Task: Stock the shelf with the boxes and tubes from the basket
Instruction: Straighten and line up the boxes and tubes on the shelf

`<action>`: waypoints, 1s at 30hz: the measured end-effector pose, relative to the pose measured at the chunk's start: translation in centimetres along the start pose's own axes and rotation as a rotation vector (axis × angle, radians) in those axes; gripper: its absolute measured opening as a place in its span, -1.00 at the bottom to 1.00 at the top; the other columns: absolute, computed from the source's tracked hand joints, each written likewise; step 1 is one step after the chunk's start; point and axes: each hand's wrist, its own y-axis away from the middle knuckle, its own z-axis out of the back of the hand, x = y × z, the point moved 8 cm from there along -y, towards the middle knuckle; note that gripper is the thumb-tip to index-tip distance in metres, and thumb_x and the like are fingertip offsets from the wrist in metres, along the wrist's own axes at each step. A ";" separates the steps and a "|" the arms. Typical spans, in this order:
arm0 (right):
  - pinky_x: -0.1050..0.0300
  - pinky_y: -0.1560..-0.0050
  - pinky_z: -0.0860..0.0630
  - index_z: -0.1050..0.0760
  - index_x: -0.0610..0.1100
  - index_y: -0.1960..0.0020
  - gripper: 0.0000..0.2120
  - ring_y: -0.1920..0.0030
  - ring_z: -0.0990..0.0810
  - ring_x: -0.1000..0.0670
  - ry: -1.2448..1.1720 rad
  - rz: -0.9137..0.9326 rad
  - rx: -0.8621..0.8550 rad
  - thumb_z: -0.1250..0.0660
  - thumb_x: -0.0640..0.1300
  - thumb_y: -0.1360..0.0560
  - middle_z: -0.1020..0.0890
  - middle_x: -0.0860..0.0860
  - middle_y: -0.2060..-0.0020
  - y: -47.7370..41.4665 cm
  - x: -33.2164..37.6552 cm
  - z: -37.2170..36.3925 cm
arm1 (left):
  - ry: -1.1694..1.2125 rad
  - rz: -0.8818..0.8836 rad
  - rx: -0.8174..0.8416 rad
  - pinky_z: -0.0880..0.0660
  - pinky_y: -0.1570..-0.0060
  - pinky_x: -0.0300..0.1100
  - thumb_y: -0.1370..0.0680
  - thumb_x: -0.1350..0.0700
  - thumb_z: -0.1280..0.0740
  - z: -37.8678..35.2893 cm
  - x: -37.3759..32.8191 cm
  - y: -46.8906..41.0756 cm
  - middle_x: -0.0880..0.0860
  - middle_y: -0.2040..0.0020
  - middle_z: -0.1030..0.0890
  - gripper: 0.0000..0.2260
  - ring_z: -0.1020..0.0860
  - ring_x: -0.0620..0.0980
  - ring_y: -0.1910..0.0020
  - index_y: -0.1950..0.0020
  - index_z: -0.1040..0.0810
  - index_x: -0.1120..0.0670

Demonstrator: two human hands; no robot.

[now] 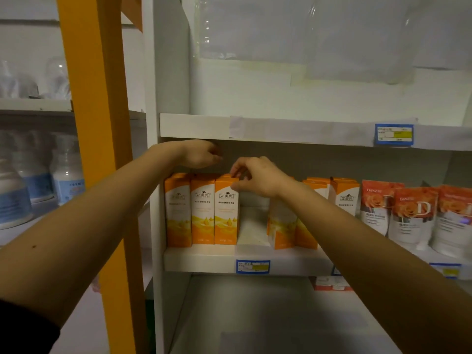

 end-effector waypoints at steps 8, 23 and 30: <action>0.18 -0.03 -0.41 -0.54 -0.08 -0.14 -0.79 -0.02 -0.48 0.06 0.152 -0.049 -0.056 -0.26 -0.14 -0.52 -0.59 -0.04 -0.12 2.8 -4.1 6.1 | 0.030 -0.086 0.025 -0.30 -0.32 -0.12 -0.60 0.05 -0.15 -1.5 -3.6 -1.1 0.08 -0.41 -0.39 -0.62 -0.38 0.06 -0.36 -0.42 -0.32 0.10; -0.06 -0.12 -0.55 -0.54 0.00 -0.11 -0.81 -0.11 -0.53 -0.03 0.210 -0.154 -0.021 -0.22 -0.10 -0.53 -0.57 -0.03 -0.12 6.1 -7.7 8.7 | 0.019 -0.286 0.180 -0.35 -0.22 -0.17 -0.58 0.13 -0.23 -5.3 -11.1 -3.5 0.09 -0.29 -0.54 -0.68 -0.48 0.04 -0.26 -0.33 -0.46 0.14; 0.04 -0.13 -0.50 -0.52 -0.06 -0.18 -0.71 -0.06 -0.52 0.03 0.252 -0.116 0.030 -0.29 -0.01 -0.50 -0.58 -0.02 -0.15 6.0 -7.2 7.6 | 0.078 -0.229 0.139 -0.33 -0.19 -0.18 -0.57 0.07 -0.24 -4.9 -9.8 -3.5 0.09 -0.30 -0.51 -0.66 -0.46 0.04 -0.27 -0.33 -0.43 0.12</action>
